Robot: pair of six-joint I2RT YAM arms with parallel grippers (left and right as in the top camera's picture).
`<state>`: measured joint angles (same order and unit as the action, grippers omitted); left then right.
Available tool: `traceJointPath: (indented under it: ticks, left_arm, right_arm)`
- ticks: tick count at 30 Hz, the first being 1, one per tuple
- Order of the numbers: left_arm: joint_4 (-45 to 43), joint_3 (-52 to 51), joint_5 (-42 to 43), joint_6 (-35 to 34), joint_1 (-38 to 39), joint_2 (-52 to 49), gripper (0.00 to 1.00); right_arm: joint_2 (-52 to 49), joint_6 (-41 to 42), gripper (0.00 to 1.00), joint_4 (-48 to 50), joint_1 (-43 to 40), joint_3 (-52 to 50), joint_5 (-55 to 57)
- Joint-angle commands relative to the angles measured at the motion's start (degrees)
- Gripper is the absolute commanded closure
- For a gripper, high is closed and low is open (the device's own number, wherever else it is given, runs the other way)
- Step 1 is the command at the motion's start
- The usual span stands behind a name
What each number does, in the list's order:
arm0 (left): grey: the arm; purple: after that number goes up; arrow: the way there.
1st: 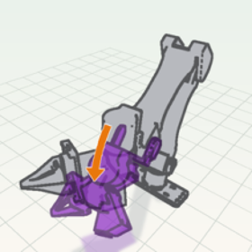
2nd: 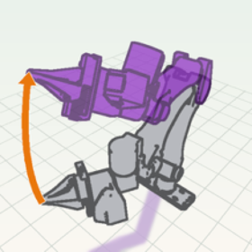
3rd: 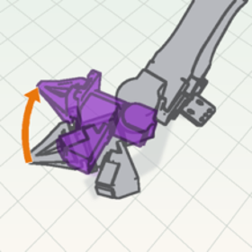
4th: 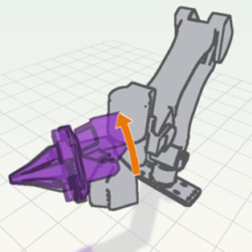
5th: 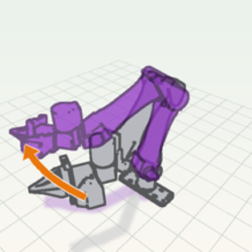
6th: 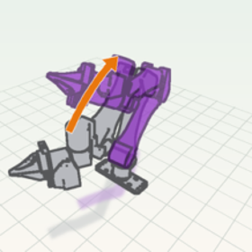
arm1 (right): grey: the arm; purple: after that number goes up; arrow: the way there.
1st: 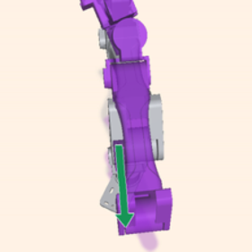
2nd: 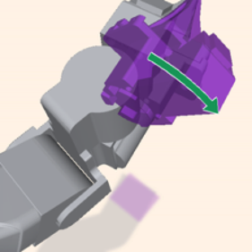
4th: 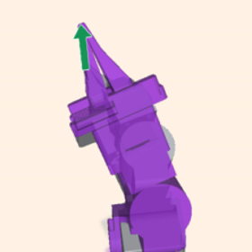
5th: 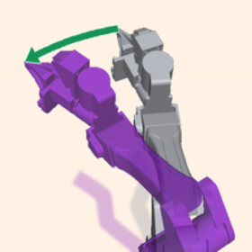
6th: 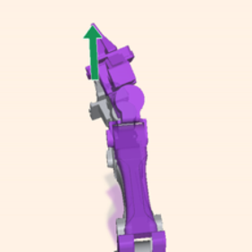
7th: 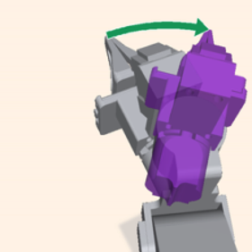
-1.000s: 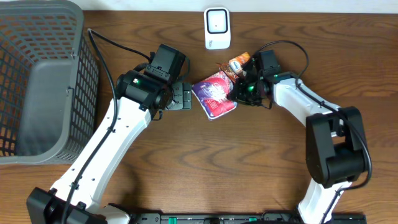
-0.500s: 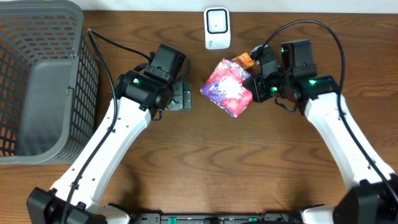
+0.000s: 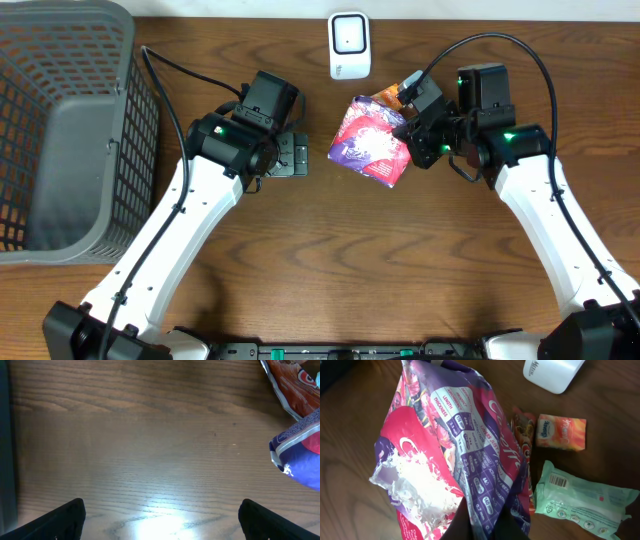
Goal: Scan the item barcode
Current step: 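Lift the pink pack with the right gripper over the scanner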
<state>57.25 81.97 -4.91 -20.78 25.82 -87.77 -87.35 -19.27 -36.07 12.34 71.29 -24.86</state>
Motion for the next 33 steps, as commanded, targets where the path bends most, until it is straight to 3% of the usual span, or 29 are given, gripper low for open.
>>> traceJointPath:
  ticks: [1, 7, 11, 15, 20, 29, 33]
  left_arm:
    - [0.4, -0.1, -1.1, -0.3, 0.0, 0.0, 0.02]
    - [0.3, -0.1, -1.1, -0.3, 0.0, 0.0, 0.02]
    - [0.3, -0.1, -1.1, -0.3, 0.0, 0.0, 0.02]
    - [0.4, -0.1, -1.1, -0.3, 0.0, 0.0, 0.02]
    - [0.3, -0.1, -1.1, -0.3, 0.0, 0.0, 0.02]
    - [0.3, -0.1, -1.1, -0.3, 0.0, 0.0, 0.02]
    - [0.4, -0.1, -1.1, -0.3, 0.0, 0.0, 0.02]
  right_arm:
    - [0.9, 3.5, 0.99, 0.3, 0.1, 0.1, 4.9]
    - [1.7, 18.4, 0.99, -0.2, 0.1, 0.1, 26.6]
    - [2.1, 22.2, 0.99, -0.5, 0.1, 0.1, 27.0]
    - [2.1, 31.6, 0.99, -1.2, 0.1, 0.1, 27.8]
    - [2.0, 51.4, 0.99, 0.3, 0.3, 0.1, 23.2]
    - [0.5, 62.0, 0.99, 17.5, 1.7, 0.1, 18.8]
    - [-5.3, 71.3, 0.99, 32.9, 1.9, 0.1, 15.3]
